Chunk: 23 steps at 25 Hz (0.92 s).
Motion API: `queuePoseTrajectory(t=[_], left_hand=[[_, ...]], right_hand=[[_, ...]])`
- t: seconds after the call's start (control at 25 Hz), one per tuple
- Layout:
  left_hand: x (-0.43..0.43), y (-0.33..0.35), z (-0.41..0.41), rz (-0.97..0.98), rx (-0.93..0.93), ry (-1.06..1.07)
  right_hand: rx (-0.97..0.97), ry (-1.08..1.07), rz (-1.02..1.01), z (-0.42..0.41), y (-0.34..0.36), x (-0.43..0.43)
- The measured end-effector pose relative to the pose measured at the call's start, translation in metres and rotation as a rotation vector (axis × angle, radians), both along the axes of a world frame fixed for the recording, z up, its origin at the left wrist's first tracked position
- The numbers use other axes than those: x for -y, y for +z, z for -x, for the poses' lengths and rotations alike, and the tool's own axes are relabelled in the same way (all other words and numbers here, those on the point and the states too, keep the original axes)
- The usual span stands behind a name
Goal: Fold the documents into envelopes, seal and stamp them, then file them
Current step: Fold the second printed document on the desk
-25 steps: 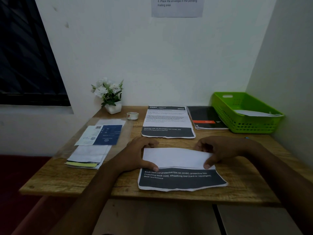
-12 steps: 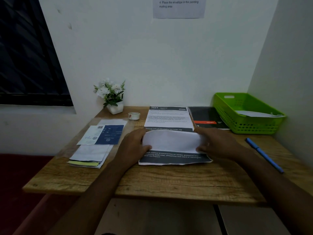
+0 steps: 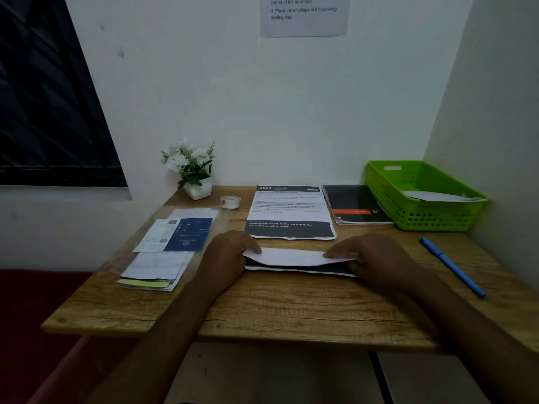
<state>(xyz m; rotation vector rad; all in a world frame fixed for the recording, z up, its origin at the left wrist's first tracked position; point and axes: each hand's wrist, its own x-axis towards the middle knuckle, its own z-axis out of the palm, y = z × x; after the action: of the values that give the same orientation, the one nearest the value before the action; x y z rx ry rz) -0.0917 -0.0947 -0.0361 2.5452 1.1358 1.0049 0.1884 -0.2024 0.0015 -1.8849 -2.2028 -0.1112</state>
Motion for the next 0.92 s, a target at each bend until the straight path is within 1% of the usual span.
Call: queuePoseTrajectory(t=[0.12, 0.28, 0.36, 0.44, 0.48, 0.52, 0.6, 0.68, 0.72, 0.76, 0.92], left_hand=[[-0.003, -0.003, -0.001, 0.012, -0.058, 0.007], [-0.003, -0.003, 0.0, 0.038, -0.021, 0.007], [-0.001, -0.001, 0.0, 0.136, 0.03, 0.022], [0.001, 0.002, 0.0, 0.264, 0.126, -0.001], [0.002, 0.003, 0.0, 0.278, 0.132, -0.014], [0.003, 0.003, 0.0, 0.243, 0.078, -0.018], [0.006, 0.001, -0.002, 0.14, -0.11, -0.05], [0.008, -0.001, -0.006, 0.094, -0.283, -0.12], [0.008, -0.003, -0.008, 0.085, -0.336, -0.149], [0.008, -0.005, -0.009, 0.081, -0.357, -0.163], [0.006, -0.007, -0.008, 0.11, -0.302, -0.139]], right_hand=[[0.02, 0.065, 0.085, -0.003, -0.005, 0.004], [-0.034, 0.069, 0.205, -0.002, -0.005, 0.003], [-0.062, 0.086, 0.186, 0.001, -0.006, 0.001], [-0.075, 0.103, 0.165, 0.007, -0.008, -0.002], [-0.076, 0.112, 0.165, 0.011, -0.01, -0.003], [-0.068, 0.126, 0.162, 0.017, -0.012, -0.006], [-0.041, 0.155, 0.144, 0.031, -0.018, -0.014], [-0.042, 0.164, 0.127, 0.047, -0.025, -0.022], [-0.047, 0.162, 0.122, 0.054, -0.027, -0.025], [-0.049, 0.161, 0.119, 0.059, -0.03, -0.027], [-0.05, 0.16, 0.143, 0.053, -0.033, -0.028]])
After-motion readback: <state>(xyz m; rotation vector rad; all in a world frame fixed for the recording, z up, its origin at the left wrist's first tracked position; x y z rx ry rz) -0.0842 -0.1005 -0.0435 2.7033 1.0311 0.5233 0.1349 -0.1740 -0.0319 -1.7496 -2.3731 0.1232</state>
